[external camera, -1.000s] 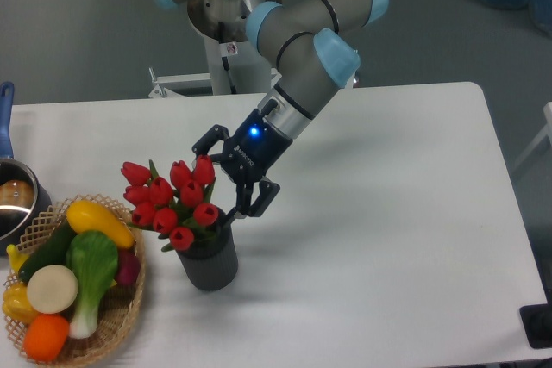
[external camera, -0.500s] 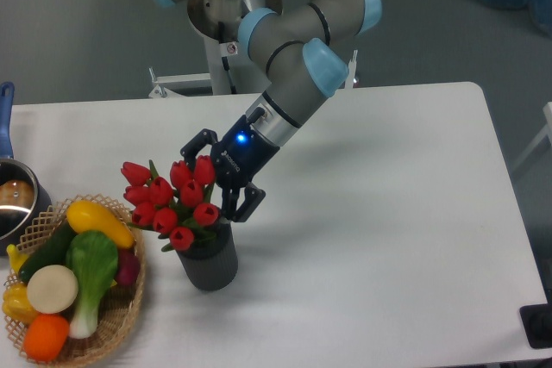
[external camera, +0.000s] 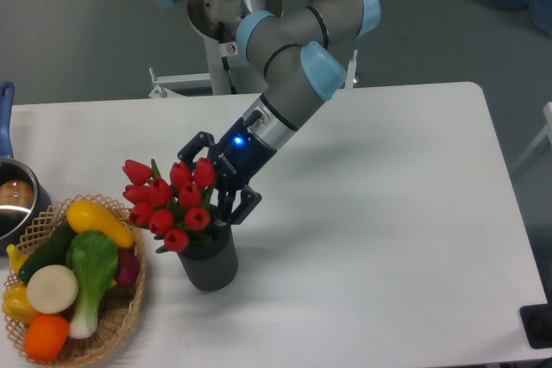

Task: Pick up the flowers from the vase
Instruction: 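Close the gripper on the tulip stems and tilt the bouquet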

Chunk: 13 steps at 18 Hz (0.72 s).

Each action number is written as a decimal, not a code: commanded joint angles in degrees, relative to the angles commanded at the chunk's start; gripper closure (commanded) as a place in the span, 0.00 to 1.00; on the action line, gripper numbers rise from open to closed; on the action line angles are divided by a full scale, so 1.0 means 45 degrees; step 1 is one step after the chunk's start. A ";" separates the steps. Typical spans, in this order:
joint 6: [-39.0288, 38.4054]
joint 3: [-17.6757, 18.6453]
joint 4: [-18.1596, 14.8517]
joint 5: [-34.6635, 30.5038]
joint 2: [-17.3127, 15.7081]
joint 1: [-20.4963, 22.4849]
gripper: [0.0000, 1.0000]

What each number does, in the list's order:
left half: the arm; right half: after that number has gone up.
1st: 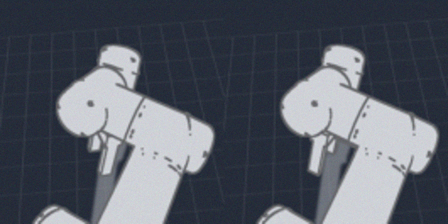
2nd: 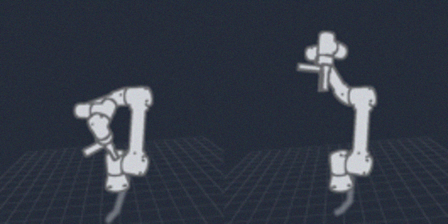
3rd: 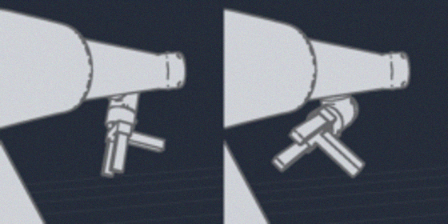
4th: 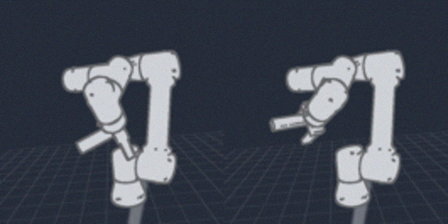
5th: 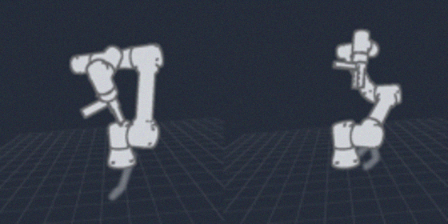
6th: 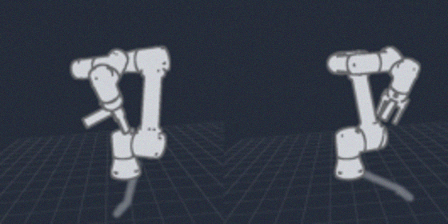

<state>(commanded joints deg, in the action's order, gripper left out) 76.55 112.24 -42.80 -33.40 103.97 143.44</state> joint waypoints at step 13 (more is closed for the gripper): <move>-0.0623 -0.0429 -0.0020 0.0098 0.0156 -0.0039 0.54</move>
<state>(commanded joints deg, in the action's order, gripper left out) 73.75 110.31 -42.89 -32.96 104.68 143.26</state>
